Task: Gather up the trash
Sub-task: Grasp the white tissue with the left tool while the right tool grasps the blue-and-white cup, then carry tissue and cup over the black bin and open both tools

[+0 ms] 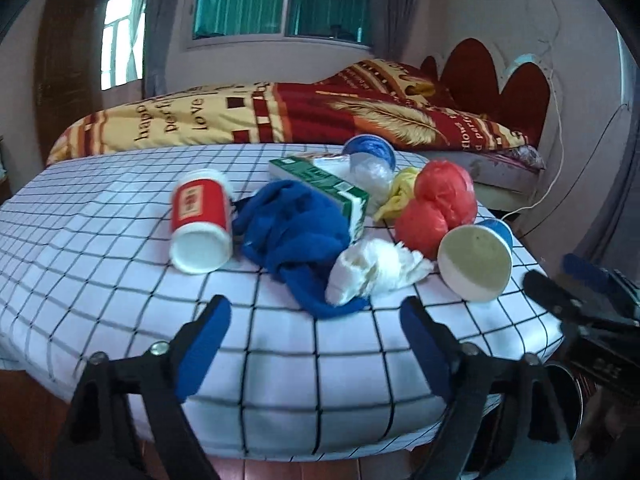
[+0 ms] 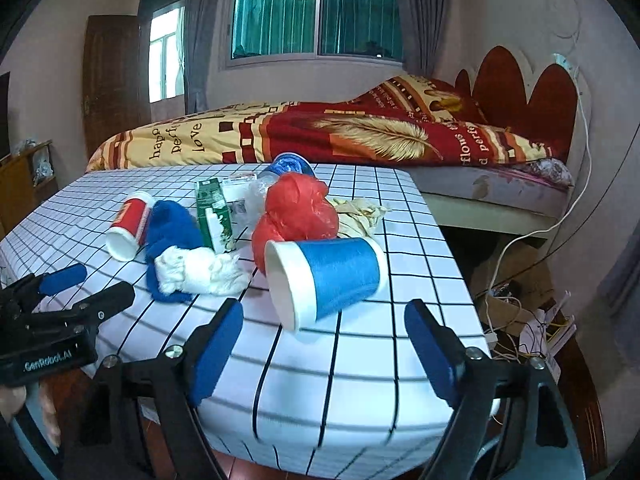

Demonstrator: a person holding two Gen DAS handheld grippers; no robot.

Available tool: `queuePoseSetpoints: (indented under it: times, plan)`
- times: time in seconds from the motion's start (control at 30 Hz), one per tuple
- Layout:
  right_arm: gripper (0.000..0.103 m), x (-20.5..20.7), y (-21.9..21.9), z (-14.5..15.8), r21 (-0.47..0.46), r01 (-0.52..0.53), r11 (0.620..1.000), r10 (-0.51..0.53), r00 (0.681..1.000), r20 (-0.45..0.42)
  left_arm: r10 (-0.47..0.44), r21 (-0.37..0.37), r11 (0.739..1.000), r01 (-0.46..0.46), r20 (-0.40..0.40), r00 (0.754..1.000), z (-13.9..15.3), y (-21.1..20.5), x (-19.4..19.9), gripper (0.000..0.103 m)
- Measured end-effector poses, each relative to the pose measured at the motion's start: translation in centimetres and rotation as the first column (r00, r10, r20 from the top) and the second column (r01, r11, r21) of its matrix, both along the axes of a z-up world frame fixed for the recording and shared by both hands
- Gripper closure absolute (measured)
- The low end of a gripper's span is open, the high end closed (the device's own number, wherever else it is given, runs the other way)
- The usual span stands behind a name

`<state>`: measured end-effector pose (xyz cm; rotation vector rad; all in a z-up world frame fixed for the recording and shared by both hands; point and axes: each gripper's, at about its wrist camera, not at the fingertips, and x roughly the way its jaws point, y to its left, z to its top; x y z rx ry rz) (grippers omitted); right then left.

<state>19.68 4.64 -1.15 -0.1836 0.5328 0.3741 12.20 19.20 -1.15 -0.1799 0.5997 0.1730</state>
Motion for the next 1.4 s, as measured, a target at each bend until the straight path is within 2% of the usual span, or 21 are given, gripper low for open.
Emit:
queuePoseSetpoints:
  times: [0.1, 0.2, 0.3, 0.33, 0.37, 0.43, 0.47, 0.5, 0.6, 0.63, 0.77, 1.07, 1.4]
  plan:
    - [0.026, 1.7, 0.3, -0.7, -0.007, 0.002, 1.000, -0.002, 1.000, -0.020, -0.029, -0.020, 0.999, 0.029, 0.003, 1.000, -0.3, 0.1, 1.1, 0.030]
    - [0.032, 3.2, 0.6, -1.5, -0.014, -0.004, 1.000, 0.004, 0.999, -0.045, -0.064, -0.026, 0.998, 0.064, 0.006, 0.998, -0.5, -0.2, 2.3, 0.032]
    - [0.044, 4.0, 0.6, -2.1, -0.025, -0.005, 1.000, 0.003, 0.998, -0.063, -0.095, -0.026, 0.995, 0.095, 0.002, 0.995, -0.7, -0.7, 3.3, 0.036]
    - [0.051, 4.2, 0.3, -2.2, -0.021, 0.000, 1.000, -0.001, 0.998, -0.070, -0.108, -0.027, 0.994, 0.107, -0.004, 0.994, -0.9, -0.9, 3.7, 0.038]
    - [0.061, 4.4, -0.1, -2.4, -0.015, 0.007, 1.000, -0.008, 0.997, -0.078, -0.120, -0.029, 0.992, 0.119, -0.008, 0.993, -1.0, -1.0, 4.0, 0.043]
    - [0.073, 4.6, -1.1, -2.6, -0.001, 0.024, 1.000, -0.024, 0.995, -0.097, -0.146, -0.039, 0.989, 0.146, -0.016, 0.989, -1.3, -1.4, 4.4, 0.050]
    - [0.082, 4.7, -1.6, -2.7, 0.004, 0.030, 1.000, -0.029, 0.994, -0.102, -0.158, -0.050, 0.986, 0.157, -0.019, 0.987, -1.4, -1.5, 4.5, 0.060]
    - [0.087, 4.6, -2.1, -2.8, 0.011, 0.036, 0.999, -0.035, 0.994, -0.108, -0.170, -0.065, 0.984, 0.169, -0.021, 0.985, -1.4, -1.6, 4.6, 0.069]
    - [0.095, 4.6, -3.3, -3.1, 0.016, 0.053, 0.998, -0.051, 0.992, -0.115, -0.195, -0.076, 0.978, 0.193, -0.018, 0.981, -1.3, -2.1, 4.7, 0.082]
    - [0.098, 4.5, -3.6, -3.2, 0.017, 0.056, 0.998, -0.054, 0.992, -0.116, -0.200, -0.085, 0.977, 0.198, -0.019, 0.980, -1.3, -2.1, 4.7, 0.083]
    - [0.100, 4.2, -4.6, -3.1, 0.030, 0.061, 0.998, -0.058, 0.993, -0.101, -0.212, -0.108, 0.972, 0.210, -0.001, 0.977, -1.0, -2.3, 4.5, 0.089]
    - [0.100, 2.7, -6.8, -1.4, 0.055, 0.080, 0.995, -0.076, 0.995, -0.065, -0.210, -0.041, 0.977, 0.212, 0.030, 0.977, 0.7, -3.9, 2.9, 0.090]
    - [0.100, -0.6, -10.2, 0.2, 0.069, 0.122, 0.990, -0.120, 0.992, -0.035, -0.233, -0.009, 0.972, 0.233, 0.049, 0.971, 1.7, -6.4, 0.1, 0.090]
